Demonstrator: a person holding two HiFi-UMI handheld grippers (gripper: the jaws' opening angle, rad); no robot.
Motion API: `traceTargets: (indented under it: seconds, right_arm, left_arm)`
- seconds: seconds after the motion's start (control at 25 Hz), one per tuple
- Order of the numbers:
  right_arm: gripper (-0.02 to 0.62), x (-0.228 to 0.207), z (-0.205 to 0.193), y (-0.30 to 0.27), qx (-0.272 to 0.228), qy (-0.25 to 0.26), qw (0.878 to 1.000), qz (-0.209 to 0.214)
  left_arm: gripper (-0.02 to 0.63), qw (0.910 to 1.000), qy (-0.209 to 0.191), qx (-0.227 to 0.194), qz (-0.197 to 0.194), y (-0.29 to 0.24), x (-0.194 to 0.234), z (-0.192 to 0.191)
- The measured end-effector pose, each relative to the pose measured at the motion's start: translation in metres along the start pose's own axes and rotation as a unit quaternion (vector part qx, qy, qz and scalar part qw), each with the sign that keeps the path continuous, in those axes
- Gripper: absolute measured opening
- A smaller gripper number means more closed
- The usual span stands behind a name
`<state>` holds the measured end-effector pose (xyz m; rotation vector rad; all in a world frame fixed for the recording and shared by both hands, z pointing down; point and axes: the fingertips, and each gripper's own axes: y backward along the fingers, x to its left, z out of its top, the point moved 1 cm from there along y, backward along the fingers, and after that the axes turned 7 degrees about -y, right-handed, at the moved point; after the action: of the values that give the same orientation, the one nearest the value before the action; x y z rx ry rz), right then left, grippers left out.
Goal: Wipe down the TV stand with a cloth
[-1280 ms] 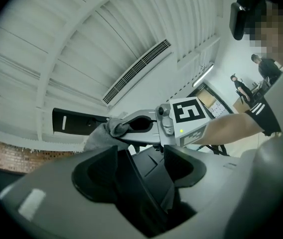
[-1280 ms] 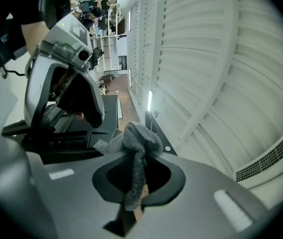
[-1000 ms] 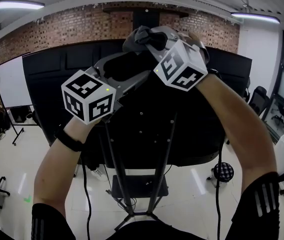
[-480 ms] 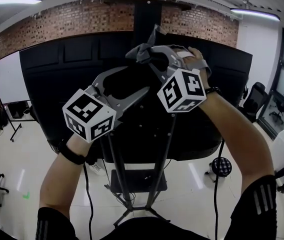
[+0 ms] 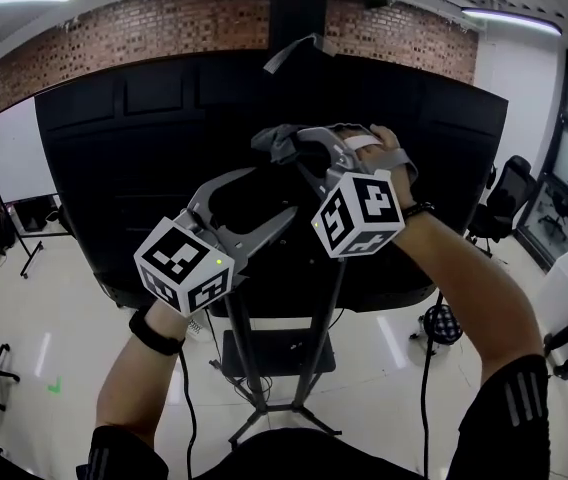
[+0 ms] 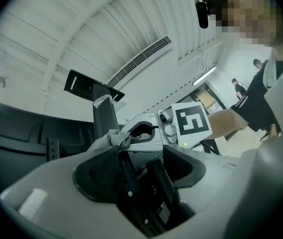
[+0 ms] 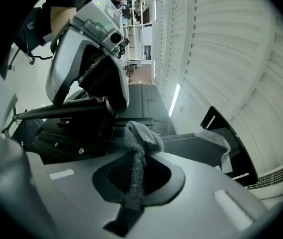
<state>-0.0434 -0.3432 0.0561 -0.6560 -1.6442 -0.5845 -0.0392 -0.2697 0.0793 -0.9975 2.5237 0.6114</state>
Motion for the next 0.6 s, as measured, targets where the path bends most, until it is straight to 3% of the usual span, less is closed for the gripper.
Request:
traceTargets:
  seconds: [0.28, 0.48, 0.6]
  right_arm:
    - [0.017, 0.041, -0.004, -0.002, 0.029, 0.03, 0.999, 0.024]
    - [0.017, 0.072, -0.007, -0.002, 0.054, 0.02, 0.997, 0.052]
    - [0.017, 0.093, -0.01, -0.002, 0.07, 0.051, 0.995, 0.056]
  left_arm:
    - [0.304, 0.9992, 0.034, 0.017, 0.009, 0.015, -0.017, -0.038]
    - [0.303, 0.9986, 0.038, 0.03, 0.021, 0.028, -0.024, -0.058]
    - [0.301, 0.9976, 0.053, 0.034, 0.029, 0.035, -0.025, -0.072]
